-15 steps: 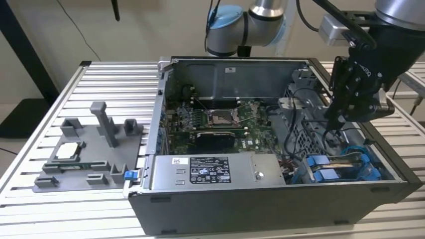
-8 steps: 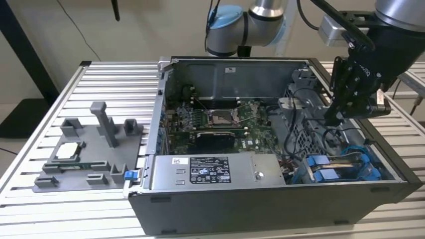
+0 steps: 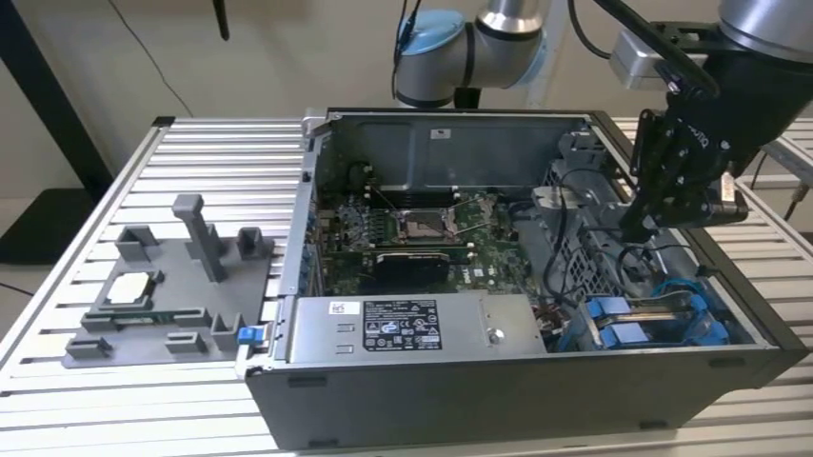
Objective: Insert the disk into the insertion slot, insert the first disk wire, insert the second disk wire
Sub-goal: 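Insert the first disk wire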
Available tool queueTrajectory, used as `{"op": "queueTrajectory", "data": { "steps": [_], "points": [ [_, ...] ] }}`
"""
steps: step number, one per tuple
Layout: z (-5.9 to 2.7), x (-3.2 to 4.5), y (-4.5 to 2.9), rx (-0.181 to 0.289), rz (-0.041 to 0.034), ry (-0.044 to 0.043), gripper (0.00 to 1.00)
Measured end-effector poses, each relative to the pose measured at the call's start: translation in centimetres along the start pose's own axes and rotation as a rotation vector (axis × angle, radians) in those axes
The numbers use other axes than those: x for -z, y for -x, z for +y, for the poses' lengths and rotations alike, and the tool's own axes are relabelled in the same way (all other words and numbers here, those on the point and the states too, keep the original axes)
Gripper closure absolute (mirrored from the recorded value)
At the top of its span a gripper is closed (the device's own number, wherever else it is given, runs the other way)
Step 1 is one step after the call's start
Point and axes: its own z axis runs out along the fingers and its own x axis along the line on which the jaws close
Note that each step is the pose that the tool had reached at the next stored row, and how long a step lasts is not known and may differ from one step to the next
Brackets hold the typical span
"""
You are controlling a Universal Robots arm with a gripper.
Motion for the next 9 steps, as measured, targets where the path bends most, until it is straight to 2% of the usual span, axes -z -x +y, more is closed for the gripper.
{"op": "queueTrajectory", "data": {
  "steps": [4,9],
  "points": [
    [-0.08,-0.03,-0.55,-0.001,0.0021,0.0162,1.0],
    [-0.26,-0.05,-1.85,-0.003,0.0048,0.0398,1.0]
  ]
}}
